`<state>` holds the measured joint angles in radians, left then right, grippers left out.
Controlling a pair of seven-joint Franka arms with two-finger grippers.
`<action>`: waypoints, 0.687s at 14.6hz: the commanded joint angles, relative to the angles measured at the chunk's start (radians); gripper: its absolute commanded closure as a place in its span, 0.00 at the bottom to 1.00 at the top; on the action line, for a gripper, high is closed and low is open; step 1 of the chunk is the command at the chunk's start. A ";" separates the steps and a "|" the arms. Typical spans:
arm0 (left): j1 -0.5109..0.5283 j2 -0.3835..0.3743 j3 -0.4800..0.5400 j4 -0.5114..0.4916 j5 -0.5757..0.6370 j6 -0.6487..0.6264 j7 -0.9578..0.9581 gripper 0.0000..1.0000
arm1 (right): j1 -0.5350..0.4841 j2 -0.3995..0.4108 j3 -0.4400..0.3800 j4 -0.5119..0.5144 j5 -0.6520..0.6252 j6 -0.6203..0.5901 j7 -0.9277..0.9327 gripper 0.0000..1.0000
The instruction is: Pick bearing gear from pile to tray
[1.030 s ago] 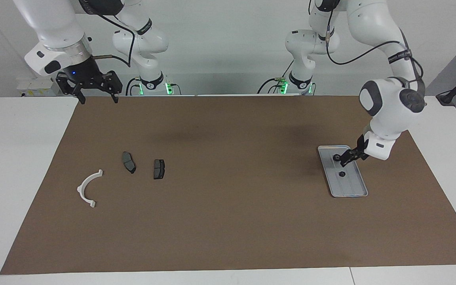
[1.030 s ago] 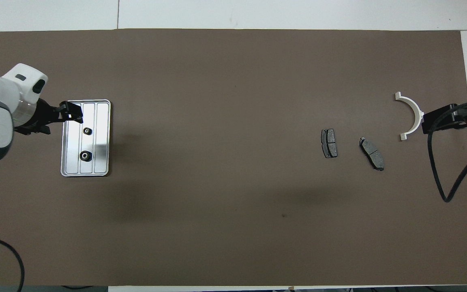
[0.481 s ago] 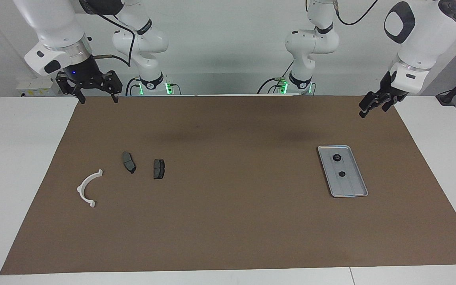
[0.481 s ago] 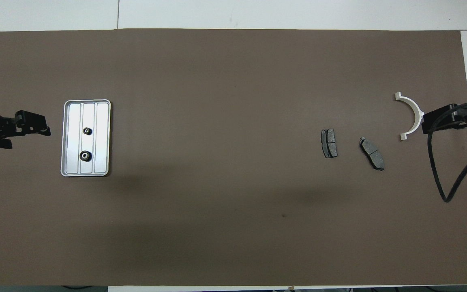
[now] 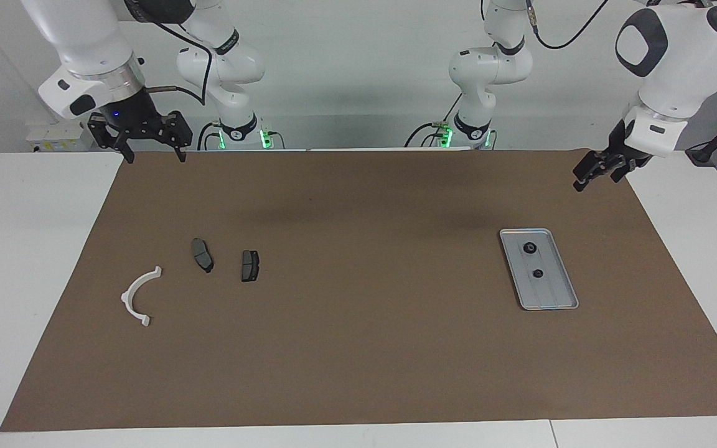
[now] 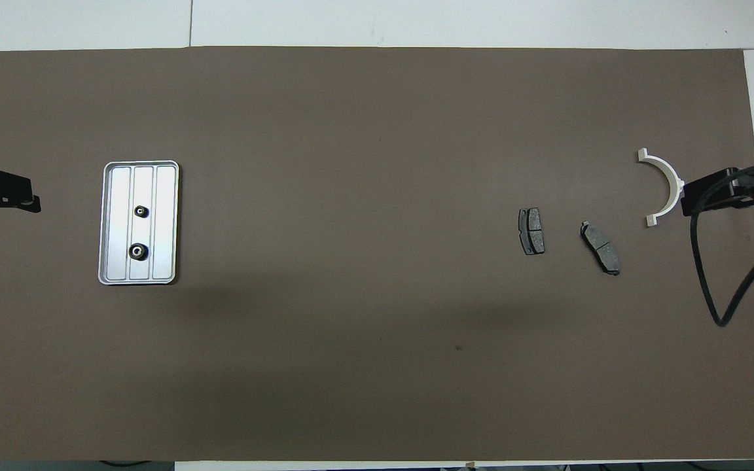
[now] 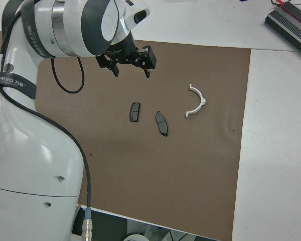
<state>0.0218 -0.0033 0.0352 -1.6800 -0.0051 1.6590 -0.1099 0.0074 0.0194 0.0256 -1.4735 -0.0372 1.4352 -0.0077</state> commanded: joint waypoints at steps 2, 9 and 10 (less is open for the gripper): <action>0.007 0.017 -0.017 0.029 -0.006 -0.019 0.021 0.00 | 0.008 -0.024 -0.009 -0.027 -0.003 0.021 -0.017 0.00; -0.002 0.020 -0.029 0.040 -0.007 -0.021 0.019 0.00 | 0.008 -0.024 -0.009 -0.027 -0.001 0.019 -0.017 0.00; -0.003 0.022 -0.029 0.040 -0.007 -0.022 0.019 0.00 | 0.008 -0.026 -0.009 -0.027 -0.003 0.021 -0.017 0.00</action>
<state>0.0201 0.0011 0.0039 -1.6686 -0.0054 1.6590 -0.1034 0.0074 0.0189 0.0256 -1.4735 -0.0372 1.4352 -0.0077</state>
